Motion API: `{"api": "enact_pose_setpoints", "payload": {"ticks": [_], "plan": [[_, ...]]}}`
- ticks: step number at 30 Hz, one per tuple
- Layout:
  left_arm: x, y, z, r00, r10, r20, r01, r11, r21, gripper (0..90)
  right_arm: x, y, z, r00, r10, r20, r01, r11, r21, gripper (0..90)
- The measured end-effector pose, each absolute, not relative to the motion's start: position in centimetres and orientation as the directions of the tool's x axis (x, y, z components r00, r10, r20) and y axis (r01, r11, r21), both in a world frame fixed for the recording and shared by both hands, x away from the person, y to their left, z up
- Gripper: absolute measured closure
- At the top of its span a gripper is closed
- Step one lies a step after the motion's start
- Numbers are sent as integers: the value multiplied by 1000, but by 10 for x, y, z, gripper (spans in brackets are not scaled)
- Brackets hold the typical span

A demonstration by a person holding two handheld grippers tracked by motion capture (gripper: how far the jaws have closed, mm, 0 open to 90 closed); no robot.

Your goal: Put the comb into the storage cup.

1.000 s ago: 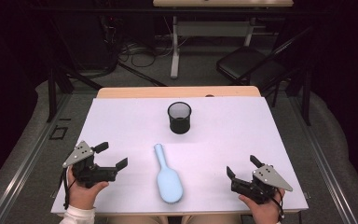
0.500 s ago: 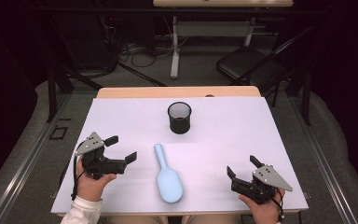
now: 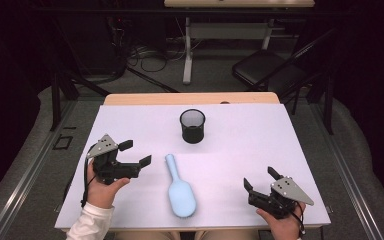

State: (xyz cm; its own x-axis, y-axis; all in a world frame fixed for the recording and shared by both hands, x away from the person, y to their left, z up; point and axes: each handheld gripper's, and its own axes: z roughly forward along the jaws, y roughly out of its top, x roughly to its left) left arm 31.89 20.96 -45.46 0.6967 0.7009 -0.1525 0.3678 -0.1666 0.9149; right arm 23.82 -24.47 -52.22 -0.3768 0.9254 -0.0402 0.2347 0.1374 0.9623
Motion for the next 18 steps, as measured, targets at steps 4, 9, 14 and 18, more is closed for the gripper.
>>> {"api": "enact_pose_setpoints", "payload": {"ticks": [4,9,14,18], "plan": [[322,209,-453,696,697,-169,374,-151,915,161,238,-245,-522,-374,926,-40,233,135,963,137],[325,208,-451,695,699,-171,378,-152,913,212,238,-246,-522,-374,926,-39,232,135,963,139],[328,205,-449,697,699,-162,377,-165,912,291,238,-246,-522,-375,926,-37,235,134,963,140],[331,202,-447,692,706,-148,383,-185,905,341,238,-246,-522,-374,927,-36,237,133,962,140]]}}
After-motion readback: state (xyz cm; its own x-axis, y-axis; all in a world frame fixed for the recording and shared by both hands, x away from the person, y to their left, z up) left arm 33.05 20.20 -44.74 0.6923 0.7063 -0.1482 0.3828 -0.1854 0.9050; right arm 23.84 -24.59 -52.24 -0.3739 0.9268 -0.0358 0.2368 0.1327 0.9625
